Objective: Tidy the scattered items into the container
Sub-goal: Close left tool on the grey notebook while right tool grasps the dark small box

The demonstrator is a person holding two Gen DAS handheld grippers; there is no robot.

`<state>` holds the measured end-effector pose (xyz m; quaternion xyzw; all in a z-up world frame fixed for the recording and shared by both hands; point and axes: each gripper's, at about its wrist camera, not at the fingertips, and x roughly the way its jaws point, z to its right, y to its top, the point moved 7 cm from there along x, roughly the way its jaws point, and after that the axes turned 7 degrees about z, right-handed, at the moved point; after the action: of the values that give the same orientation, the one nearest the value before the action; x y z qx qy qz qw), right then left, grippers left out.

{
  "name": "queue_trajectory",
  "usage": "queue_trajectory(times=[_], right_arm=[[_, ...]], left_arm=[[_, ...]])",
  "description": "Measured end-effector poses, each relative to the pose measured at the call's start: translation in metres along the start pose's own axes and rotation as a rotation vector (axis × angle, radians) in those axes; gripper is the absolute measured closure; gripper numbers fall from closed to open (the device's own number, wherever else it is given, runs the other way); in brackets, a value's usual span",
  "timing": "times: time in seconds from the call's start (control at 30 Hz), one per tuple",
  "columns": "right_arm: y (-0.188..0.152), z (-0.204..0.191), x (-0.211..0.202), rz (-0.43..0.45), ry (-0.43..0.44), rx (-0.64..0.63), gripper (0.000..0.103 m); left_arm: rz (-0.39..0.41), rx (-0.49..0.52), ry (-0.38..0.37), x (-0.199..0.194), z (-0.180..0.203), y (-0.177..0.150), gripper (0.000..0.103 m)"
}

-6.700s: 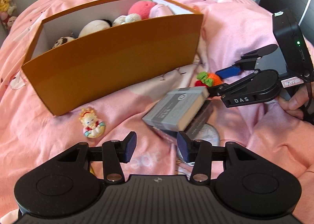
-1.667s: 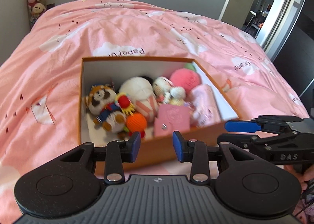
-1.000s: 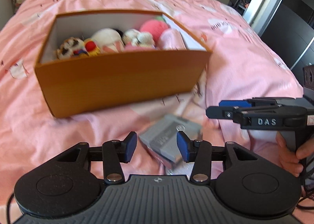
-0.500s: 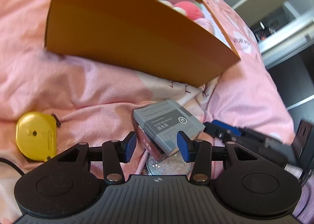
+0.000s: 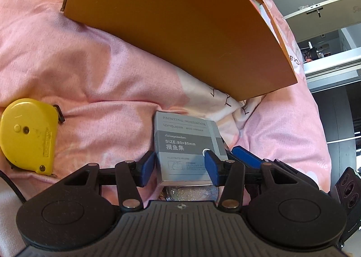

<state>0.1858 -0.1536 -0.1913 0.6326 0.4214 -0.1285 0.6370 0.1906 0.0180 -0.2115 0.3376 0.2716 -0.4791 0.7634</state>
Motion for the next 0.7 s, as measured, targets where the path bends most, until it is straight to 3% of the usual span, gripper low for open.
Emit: queue_trajectory(times=[0.13, 0.23, 0.37, 0.5, 0.7], right_arm=[[-0.001, 0.010, 0.003, -0.013, 0.005, 0.069, 0.072], [-0.002, 0.020, 0.006, -0.030, 0.013, 0.138, 0.071], [-0.003, 0.033, 0.012, -0.057, 0.037, 0.239, 0.070], [-0.006, 0.043, 0.021, -0.089, 0.096, 0.349, 0.069], [-0.012, 0.054, 0.030, -0.122, 0.166, 0.494, 0.069]], left_arm=[[0.031, 0.000, -0.007, -0.004, 0.001, 0.002, 0.066], [0.059, 0.013, -0.019, -0.011, 0.006, 0.005, 0.071], [0.066, 0.020, -0.030, -0.014, 0.013, 0.007, 0.071], [0.071, -0.059, -0.052, -0.013, 0.007, 0.012, 0.071], [0.065, -0.148, -0.077, -0.005, -0.002, 0.014, 0.062]])
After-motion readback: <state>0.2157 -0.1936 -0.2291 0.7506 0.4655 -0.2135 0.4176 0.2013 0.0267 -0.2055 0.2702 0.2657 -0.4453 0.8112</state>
